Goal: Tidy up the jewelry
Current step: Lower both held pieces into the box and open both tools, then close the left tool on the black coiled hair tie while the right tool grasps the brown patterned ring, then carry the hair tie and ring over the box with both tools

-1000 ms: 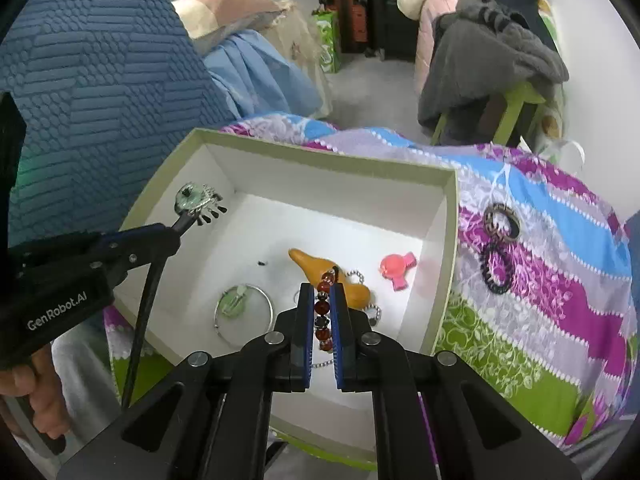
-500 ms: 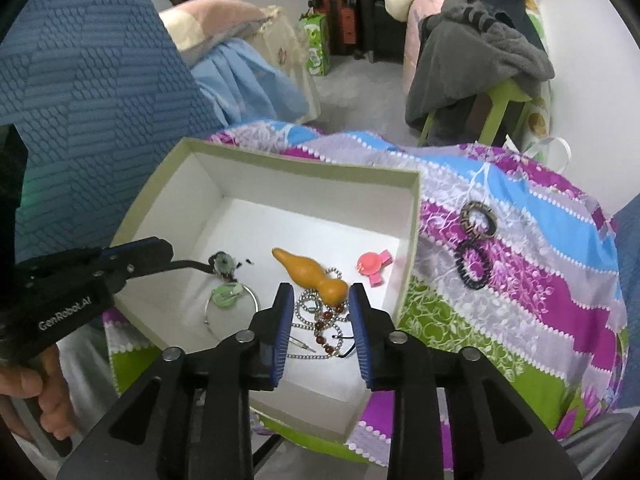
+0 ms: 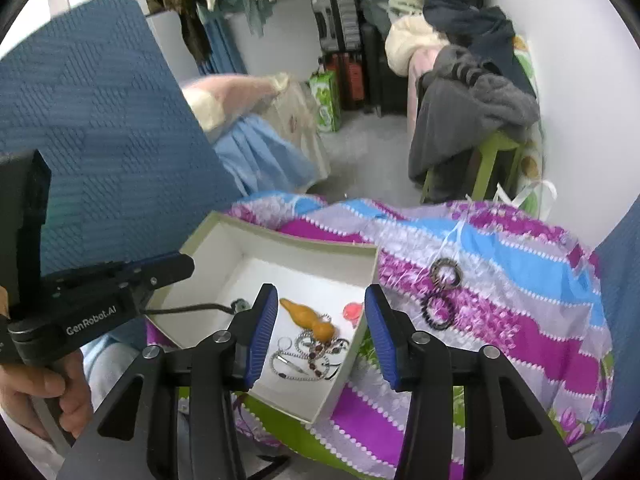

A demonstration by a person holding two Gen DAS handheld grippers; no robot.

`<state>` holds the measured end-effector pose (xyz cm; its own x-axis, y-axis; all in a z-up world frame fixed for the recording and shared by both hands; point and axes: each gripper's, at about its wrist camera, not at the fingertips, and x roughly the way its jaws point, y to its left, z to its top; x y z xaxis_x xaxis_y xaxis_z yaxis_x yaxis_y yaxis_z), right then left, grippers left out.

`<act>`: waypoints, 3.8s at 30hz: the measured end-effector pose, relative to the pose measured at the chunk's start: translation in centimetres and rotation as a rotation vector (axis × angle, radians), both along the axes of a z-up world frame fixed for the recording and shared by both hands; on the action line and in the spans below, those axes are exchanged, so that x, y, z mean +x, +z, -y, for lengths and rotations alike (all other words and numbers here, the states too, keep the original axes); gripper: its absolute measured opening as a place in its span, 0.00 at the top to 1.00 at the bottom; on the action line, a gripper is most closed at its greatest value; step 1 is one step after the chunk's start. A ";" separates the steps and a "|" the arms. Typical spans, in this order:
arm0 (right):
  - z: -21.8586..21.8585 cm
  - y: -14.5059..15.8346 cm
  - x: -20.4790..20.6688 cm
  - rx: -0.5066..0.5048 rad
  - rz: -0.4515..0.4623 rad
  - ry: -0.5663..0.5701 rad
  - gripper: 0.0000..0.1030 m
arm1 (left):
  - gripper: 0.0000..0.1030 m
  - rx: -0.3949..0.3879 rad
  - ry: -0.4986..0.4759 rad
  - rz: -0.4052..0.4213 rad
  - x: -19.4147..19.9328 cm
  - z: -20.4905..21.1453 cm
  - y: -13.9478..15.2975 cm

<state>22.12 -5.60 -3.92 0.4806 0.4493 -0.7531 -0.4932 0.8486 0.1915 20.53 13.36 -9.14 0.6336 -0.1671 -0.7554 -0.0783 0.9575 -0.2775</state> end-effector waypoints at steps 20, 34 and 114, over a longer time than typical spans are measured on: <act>11.5 1.7 -0.4 0.019 0.131 -0.053 0.58 | 0.55 -0.002 -0.029 0.070 -0.7 9.5 1.7; 18.2 -5.5 2.6 0.057 0.121 -0.094 0.58 | 0.55 -0.047 -0.116 0.052 1.5 17.1 -2.9; 17.0 -9.7 0.5 -0.033 -0.108 -0.231 0.94 | 0.92 0.033 -0.105 -0.051 1.9 16.9 -5.2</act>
